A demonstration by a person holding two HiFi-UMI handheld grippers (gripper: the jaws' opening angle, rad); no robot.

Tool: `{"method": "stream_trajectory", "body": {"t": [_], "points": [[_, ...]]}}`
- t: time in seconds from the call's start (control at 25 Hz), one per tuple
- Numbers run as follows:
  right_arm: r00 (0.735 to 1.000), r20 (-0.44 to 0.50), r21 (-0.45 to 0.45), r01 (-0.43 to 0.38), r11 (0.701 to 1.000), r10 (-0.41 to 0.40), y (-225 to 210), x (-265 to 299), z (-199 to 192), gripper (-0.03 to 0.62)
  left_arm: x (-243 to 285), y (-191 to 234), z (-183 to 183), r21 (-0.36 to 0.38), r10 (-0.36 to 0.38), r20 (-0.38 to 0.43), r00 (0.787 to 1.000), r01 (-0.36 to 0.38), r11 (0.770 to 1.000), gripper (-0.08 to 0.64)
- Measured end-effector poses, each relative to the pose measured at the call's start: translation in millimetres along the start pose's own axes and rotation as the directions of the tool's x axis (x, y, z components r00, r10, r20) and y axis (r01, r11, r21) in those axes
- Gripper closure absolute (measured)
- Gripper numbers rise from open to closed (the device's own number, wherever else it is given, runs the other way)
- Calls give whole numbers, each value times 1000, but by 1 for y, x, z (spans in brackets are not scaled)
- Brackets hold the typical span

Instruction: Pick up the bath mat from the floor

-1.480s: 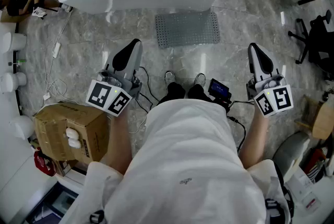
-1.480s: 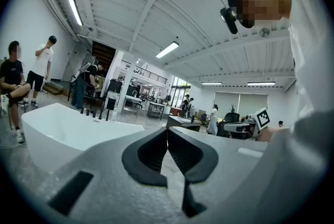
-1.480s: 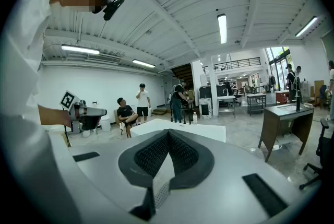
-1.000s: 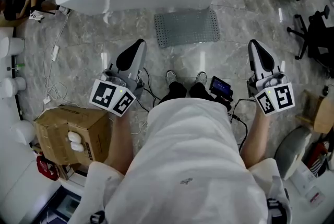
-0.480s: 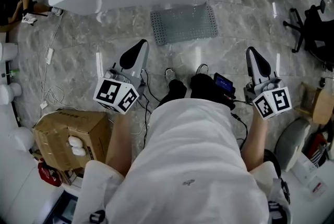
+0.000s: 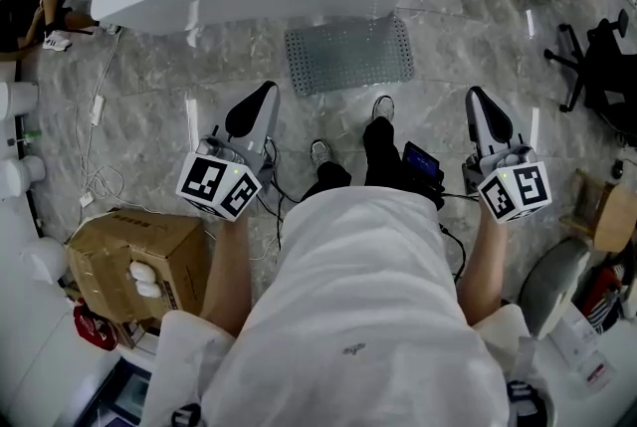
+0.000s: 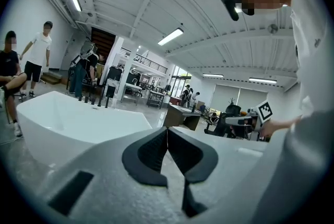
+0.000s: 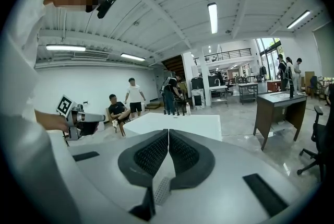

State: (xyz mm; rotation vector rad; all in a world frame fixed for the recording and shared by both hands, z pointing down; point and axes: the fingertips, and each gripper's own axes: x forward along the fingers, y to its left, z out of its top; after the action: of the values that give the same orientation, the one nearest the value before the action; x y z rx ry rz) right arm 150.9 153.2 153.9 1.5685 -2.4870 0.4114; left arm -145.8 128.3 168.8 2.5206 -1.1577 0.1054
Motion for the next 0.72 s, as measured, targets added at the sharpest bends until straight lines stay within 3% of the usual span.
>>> {"method": "stream_trajectory", "body": {"t": [0.32, 0.52, 0.72], "points": [[994, -70, -13, -87, 996, 86, -84, 58, 4, 584, 71, 3, 12, -75, 72, -12, 997, -73, 995, 548], [982, -138, -28, -137, 990, 132, -128, 89, -11, 584, 106, 9, -4, -95, 127, -54, 990, -131, 987, 548], [940, -217, 71, -253, 965, 262, -150, 112, -50, 584, 141, 10, -31, -99, 118, -109, 987, -129, 987, 548]]}}
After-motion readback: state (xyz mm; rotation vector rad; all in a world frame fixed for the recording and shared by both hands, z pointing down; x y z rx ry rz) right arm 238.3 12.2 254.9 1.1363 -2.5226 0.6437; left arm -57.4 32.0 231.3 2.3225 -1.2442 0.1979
